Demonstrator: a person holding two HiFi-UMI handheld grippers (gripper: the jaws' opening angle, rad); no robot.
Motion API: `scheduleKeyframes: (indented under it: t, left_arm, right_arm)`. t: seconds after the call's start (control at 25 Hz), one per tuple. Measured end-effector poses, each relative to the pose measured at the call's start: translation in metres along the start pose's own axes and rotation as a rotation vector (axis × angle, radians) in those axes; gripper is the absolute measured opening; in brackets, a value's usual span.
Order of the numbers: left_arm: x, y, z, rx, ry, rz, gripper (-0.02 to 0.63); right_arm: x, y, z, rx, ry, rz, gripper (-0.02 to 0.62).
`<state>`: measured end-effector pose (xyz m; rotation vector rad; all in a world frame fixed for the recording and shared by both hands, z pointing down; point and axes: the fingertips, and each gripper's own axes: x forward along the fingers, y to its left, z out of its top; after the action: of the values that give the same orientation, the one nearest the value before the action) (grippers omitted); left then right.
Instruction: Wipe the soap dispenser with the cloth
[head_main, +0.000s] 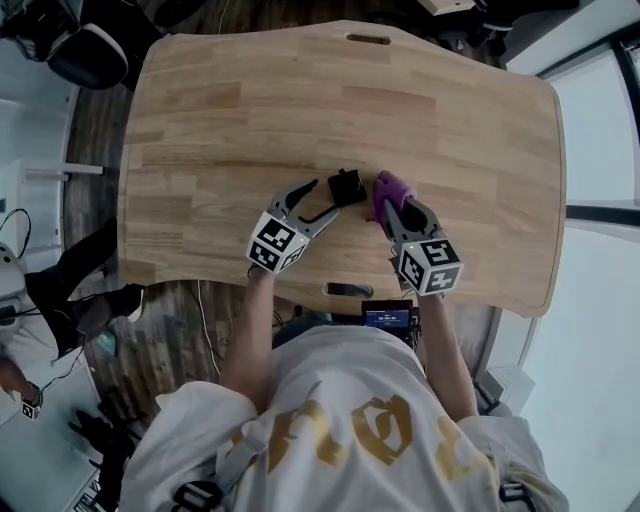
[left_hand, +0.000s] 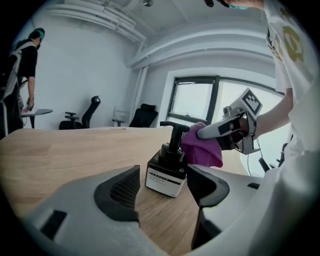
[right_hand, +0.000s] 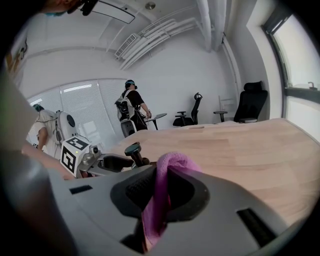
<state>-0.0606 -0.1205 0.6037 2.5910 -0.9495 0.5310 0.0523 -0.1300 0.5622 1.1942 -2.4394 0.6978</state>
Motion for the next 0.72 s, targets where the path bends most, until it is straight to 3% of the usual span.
scheduleKeyframes:
  t: [0.4,0.72]
  left_arm:
    - [0.021,-0.009,-0.010,0.083,0.071,-0.102,0.330]
    - [0.040,-0.007,-0.015,0.121,0.108,-0.136,0.333]
  right_arm:
    - [0.010,-0.009,0.000,0.010,0.028,0.001,0.051]
    - [0.018,-0.019,0.000,0.021,0.044,-0.002,0.051]
